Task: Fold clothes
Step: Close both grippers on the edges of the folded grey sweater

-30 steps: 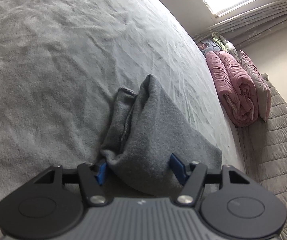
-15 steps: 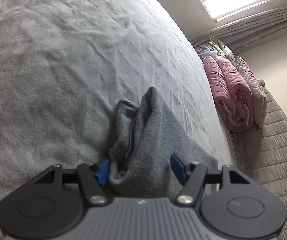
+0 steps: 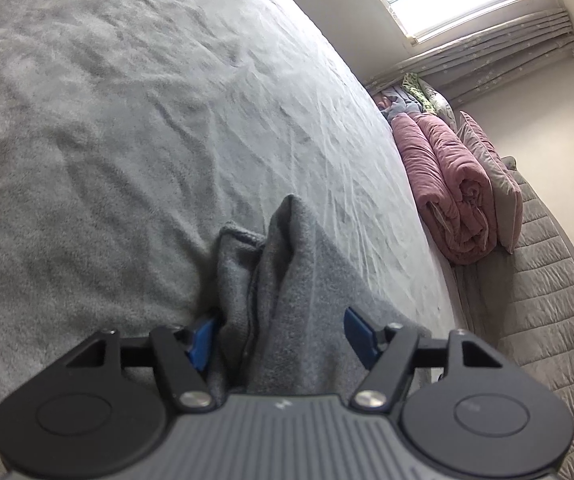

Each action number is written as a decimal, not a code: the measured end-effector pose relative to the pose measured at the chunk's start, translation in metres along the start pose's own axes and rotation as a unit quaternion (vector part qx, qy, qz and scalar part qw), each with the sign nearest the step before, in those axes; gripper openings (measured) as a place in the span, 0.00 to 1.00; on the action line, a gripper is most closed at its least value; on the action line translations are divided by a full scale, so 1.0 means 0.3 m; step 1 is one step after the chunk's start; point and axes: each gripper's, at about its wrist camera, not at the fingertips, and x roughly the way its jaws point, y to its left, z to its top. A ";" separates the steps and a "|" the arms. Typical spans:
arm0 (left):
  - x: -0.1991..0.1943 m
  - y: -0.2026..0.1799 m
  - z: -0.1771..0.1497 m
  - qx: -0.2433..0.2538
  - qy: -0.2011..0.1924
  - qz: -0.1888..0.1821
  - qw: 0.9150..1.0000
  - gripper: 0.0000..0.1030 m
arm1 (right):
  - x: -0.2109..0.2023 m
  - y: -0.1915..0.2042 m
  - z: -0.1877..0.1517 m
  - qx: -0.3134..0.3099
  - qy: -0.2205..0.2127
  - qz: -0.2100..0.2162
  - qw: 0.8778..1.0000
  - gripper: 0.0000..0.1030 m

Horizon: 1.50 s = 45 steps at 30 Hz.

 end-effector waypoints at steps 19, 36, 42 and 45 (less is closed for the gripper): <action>0.025 -0.052 -0.006 0.052 -0.005 0.022 0.998 0.64 | 0.014 -0.001 0.029 -0.036 0.011 0.008 0.999 0.85; 0.036 -0.113 -0.031 0.108 -0.017 0.068 0.992 0.66 | 0.220 0.098 0.055 -0.071 -0.005 0.000 0.997 0.85; 0.038 -0.133 -0.044 0.128 -0.024 0.086 0.988 0.66 | 0.267 0.124 0.064 -0.082 -0.012 -0.004 0.997 0.84; 0.039 -0.145 -0.052 0.143 -0.028 0.098 0.984 0.66 | 0.275 0.130 0.057 -0.089 -0.015 -0.009 0.996 0.83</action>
